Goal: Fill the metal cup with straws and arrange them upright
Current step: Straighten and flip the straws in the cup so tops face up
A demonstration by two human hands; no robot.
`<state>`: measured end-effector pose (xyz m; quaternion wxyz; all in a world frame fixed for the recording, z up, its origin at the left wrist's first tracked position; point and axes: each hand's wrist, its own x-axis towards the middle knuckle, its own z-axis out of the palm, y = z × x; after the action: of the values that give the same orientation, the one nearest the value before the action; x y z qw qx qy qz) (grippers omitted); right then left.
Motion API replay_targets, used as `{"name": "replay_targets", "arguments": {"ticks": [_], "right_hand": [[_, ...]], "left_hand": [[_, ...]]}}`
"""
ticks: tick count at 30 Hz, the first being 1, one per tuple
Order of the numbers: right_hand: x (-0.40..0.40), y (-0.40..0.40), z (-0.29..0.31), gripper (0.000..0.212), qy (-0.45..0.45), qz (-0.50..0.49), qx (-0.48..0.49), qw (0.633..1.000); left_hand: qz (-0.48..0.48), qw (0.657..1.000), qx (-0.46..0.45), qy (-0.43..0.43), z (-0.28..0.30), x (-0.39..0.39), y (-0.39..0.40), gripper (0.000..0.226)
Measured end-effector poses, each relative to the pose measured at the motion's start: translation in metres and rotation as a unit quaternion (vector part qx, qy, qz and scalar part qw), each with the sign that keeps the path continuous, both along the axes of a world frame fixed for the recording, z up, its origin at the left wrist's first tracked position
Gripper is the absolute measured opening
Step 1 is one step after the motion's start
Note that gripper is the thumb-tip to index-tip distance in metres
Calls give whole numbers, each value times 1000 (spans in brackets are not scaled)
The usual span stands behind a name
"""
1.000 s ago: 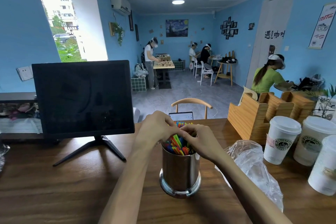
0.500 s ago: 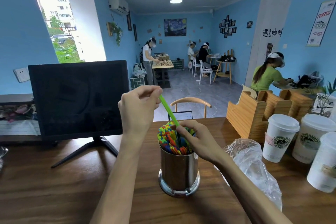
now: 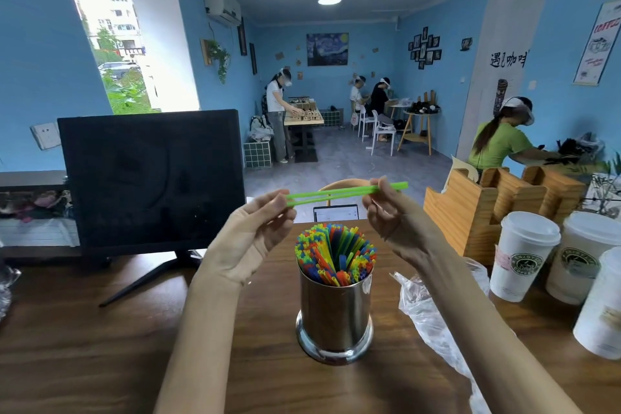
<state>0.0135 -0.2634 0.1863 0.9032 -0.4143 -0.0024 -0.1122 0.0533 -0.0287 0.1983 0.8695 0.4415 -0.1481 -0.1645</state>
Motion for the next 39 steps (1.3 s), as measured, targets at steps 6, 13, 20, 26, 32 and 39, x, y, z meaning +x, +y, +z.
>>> {"name": "replay_targets", "arguments": {"ticks": [6, 13, 20, 26, 32, 39], "right_hand": [[12, 3, 5, 16, -16, -72, 24, 997], [22, -15, -7, 45, -86, -335, -345, 873], [30, 6, -38, 35, -37, -296, -648, 701], [28, 11, -48, 14, -12, -226, -686, 692], [28, 9, -54, 11, -10, -212, -685, 696], [25, 8, -57, 14, -28, -177, -680, 711]], "left_hand": [[18, 984, 156, -89, -14, -11, -14, 20], [182, 726, 470, -467, -52, -22, -24, 35], [168, 615, 564, -526, -64, -24, -47, 30], [154, 658, 572, -465, -63, -23, -47, 20], [161, 655, 566, -474, -57, -22, -44, 15], [168, 666, 555, -469, -48, -25, -44, 19]]}}
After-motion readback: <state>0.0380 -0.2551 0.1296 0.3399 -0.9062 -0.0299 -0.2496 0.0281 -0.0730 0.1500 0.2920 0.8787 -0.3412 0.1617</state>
